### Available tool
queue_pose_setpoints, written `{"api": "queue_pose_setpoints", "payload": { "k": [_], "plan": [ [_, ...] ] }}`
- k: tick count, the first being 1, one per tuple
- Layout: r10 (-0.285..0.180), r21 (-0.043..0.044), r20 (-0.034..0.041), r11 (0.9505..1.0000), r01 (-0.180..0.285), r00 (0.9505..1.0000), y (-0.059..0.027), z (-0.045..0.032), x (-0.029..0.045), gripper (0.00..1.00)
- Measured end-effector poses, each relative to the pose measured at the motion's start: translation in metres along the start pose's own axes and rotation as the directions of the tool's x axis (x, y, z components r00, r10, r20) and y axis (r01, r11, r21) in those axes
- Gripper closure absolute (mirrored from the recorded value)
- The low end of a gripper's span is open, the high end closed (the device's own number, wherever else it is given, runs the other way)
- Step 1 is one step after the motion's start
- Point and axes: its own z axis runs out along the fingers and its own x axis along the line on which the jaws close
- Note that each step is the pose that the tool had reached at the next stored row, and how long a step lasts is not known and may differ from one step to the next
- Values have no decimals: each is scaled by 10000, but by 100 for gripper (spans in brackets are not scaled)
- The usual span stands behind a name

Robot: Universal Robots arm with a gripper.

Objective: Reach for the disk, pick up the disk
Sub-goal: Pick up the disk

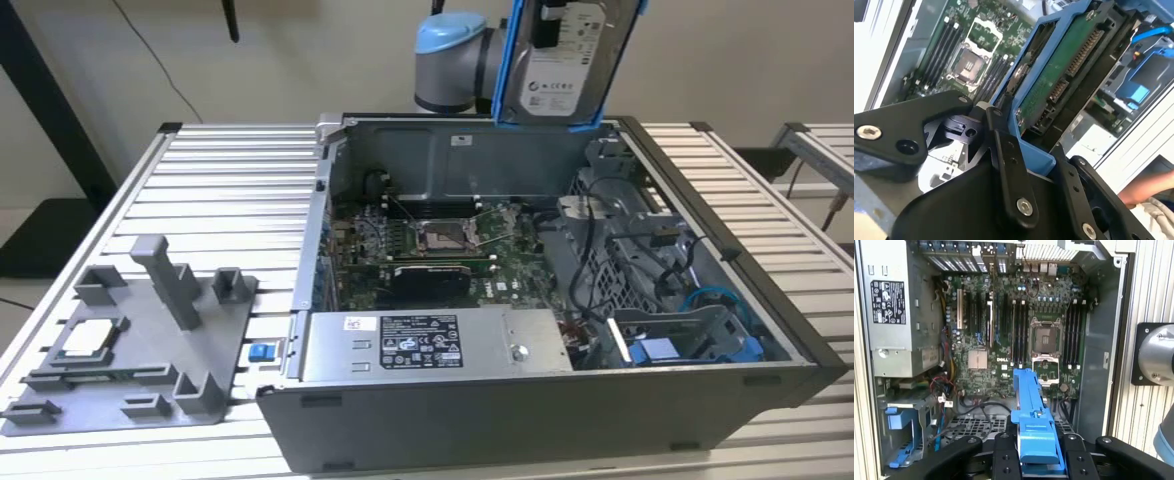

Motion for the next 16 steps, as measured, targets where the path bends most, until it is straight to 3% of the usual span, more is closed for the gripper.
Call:
{"api": "queue_pose_setpoints", "payload": {
  "k": [16],
  "plan": [
    [3,-66,8,10000,-3,10000,-720,69,8,100]
  ]
}}
